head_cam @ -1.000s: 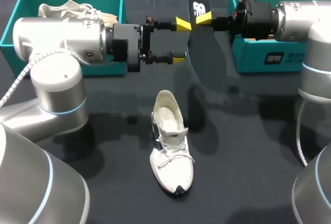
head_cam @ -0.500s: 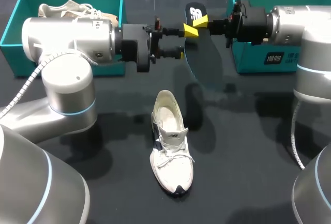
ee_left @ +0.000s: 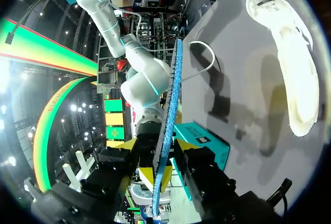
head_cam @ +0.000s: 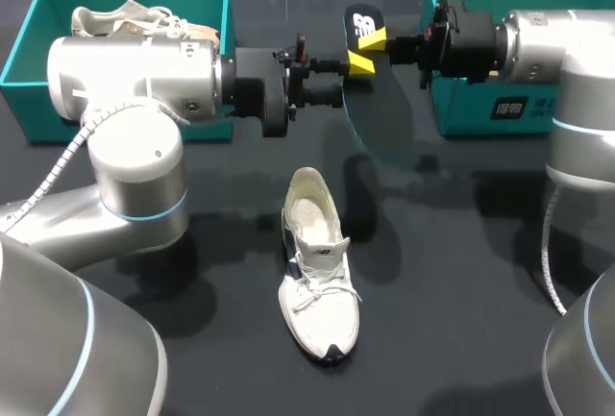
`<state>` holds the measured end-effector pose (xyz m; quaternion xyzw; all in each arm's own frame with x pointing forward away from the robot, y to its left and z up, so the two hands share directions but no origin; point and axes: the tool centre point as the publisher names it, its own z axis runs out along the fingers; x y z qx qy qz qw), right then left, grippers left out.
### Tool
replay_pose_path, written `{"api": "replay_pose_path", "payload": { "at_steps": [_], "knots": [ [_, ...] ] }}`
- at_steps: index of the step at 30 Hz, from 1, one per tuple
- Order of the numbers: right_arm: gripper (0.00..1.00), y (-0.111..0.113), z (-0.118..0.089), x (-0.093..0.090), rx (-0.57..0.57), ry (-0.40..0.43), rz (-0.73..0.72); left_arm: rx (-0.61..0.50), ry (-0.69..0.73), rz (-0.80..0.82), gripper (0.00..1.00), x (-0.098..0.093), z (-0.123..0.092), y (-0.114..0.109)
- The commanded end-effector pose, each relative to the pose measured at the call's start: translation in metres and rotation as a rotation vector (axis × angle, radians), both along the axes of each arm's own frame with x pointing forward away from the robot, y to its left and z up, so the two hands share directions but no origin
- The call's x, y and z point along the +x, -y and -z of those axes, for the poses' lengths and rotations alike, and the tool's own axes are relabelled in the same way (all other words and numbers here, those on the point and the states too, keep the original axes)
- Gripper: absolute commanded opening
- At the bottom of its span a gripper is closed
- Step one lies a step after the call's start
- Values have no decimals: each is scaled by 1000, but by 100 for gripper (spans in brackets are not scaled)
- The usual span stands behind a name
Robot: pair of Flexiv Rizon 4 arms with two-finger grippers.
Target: Take the shoe out of the shoebox, open the shoe tongue, remove and reinsert the insole, then place the shoe into the shoebox
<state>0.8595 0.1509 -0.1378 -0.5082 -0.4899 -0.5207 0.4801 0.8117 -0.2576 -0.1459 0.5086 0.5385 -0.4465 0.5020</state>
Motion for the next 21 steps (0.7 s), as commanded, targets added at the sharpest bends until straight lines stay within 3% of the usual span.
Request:
{"api": "replay_pose_path", "payload": {
  "at_steps": [1, 21],
  "knots": [
    [0, -1, 0, 0, -2, 0, -1, 1, 2, -8, 38, -1, 1, 3],
    [0, -1, 0, 0, -2, 0, -1, 1, -5, -37, 19, 8, -1, 5]
  ]
}}
